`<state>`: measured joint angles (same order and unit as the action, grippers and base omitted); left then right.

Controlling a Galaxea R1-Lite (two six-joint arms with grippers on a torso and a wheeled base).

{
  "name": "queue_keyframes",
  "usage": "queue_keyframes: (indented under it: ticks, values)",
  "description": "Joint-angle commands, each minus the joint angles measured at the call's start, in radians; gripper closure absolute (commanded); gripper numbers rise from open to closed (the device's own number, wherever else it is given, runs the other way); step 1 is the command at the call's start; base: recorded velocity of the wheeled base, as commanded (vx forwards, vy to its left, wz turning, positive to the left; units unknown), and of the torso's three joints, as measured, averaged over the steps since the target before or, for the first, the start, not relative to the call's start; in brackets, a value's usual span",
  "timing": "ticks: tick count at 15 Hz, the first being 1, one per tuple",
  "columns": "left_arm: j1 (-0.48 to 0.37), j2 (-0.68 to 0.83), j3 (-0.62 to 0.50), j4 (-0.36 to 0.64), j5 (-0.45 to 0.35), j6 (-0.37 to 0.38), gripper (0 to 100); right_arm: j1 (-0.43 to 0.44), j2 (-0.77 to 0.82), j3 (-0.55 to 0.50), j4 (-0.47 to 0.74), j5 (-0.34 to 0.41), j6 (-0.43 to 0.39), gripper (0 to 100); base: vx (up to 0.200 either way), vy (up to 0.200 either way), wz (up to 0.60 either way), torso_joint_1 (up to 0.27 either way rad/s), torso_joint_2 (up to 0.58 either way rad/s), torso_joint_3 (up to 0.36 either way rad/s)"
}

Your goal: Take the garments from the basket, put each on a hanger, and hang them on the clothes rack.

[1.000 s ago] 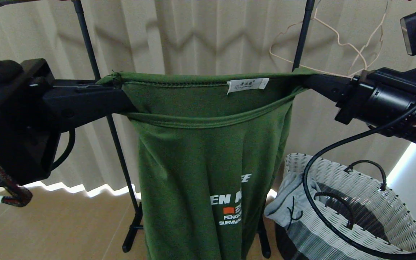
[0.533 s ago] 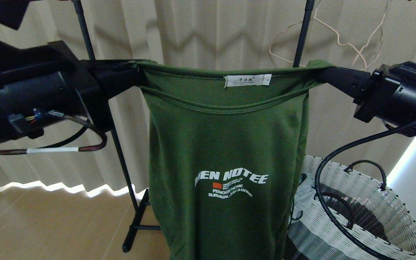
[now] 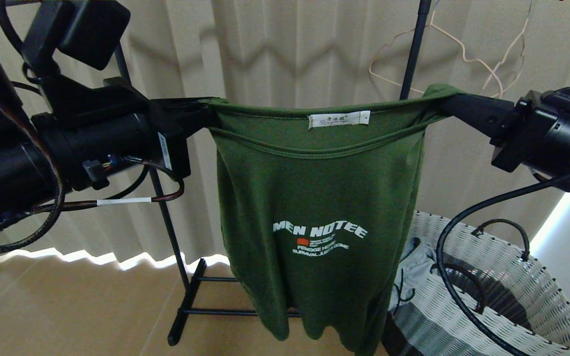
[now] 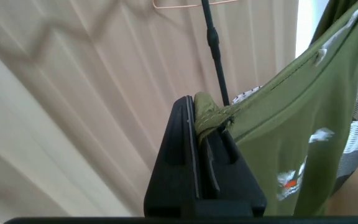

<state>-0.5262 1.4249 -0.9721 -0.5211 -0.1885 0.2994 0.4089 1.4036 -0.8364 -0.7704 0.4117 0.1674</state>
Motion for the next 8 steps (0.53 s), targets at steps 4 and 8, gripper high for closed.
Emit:
queue_keyframes:
  ticks: [4,8]
  values:
    - [0.000,0.006,-0.003,0.000,0.000,0.000,100,0.001,-0.008,0.011,0.005,-0.011,0.000,100,0.000,0.000,0.00,0.000,0.00,0.000]
    - [0.017,0.008,-0.002,0.000,0.000,-0.002,100,0.002,-0.035,0.049,0.002,-0.011,0.000,0,0.000,0.000,0.00,0.000,0.00,0.000]
